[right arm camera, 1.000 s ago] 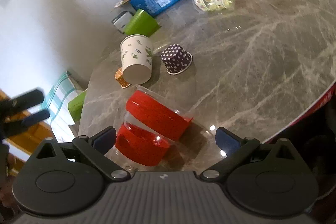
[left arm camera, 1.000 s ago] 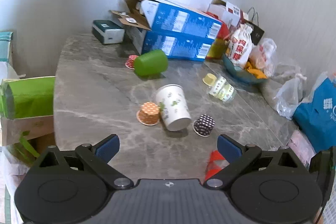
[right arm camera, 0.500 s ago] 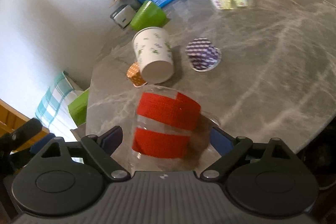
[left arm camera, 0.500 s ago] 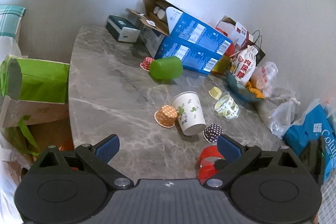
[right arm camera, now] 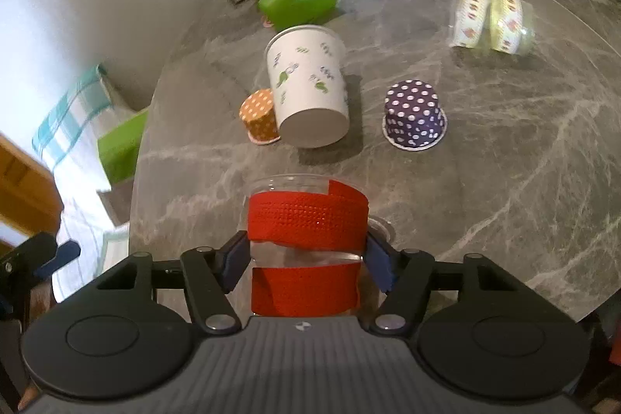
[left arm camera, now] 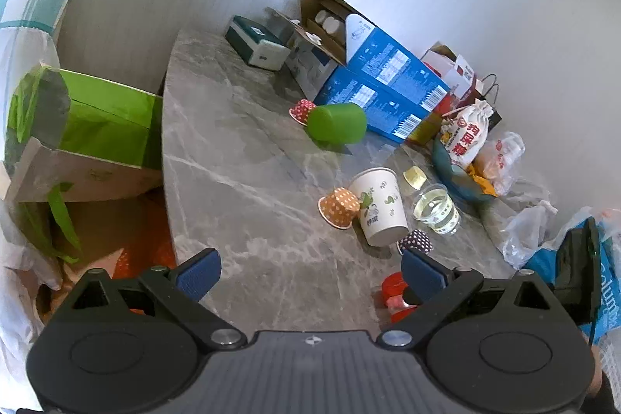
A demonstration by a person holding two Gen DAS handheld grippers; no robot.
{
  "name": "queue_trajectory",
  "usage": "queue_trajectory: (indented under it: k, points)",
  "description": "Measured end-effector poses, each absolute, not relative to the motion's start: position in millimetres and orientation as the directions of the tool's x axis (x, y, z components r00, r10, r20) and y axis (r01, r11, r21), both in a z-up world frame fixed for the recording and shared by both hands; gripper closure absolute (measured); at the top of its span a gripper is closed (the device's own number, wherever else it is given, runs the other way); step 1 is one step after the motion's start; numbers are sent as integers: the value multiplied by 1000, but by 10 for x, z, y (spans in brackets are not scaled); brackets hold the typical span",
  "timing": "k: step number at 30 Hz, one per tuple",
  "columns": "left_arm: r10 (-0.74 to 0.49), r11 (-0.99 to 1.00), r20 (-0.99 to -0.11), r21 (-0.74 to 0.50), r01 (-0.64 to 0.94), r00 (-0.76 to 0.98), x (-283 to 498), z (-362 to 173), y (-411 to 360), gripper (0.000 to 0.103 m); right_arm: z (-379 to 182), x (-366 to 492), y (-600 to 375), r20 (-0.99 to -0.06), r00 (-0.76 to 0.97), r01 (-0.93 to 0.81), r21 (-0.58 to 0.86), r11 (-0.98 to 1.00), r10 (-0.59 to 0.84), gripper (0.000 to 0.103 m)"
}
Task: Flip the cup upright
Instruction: 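Rotate the held cup with the right gripper until its rim faces up, then lower the upright cup onto the table and open the right gripper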
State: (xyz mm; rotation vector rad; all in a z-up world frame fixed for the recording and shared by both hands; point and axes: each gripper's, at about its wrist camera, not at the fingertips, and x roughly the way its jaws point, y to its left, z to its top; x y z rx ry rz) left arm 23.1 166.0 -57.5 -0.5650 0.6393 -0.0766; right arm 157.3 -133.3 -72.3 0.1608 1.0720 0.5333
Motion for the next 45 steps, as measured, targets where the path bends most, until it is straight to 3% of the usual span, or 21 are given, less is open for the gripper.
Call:
queue_trajectory:
  k: [4,11,18,26,33,45]
  points:
    - [-262,847,-533,-527,-73,804,233,-583,1591,3,-655,1578,-1383,-779,383,-357,371,857,496,40]
    - [-286,849,-542,-526,-54,790,260,-638,1423,3,-643,1418,-1621,-661,486,-419,399,816,572,41]
    - [-316,859,-494,-511,23,810,160,-627,1122,3,-614,801,-1819,-322,757,-542,175,822,568,41]
    - [-318,864,-366,-492,108,875,-167,-661,830,3,-1118,435,-1936,-35,830,-551,111,827,557,41]
    - [-310,847,-332,-521,101,891,-390,-889,843,3,-1552,253,-1776,101,838,-538,-19,843,537,41]
    - [-275,840,-346,-540,49,897,-600,-1102,942,3,-1818,230,-1620,188,838,-522,0,853,513,41]
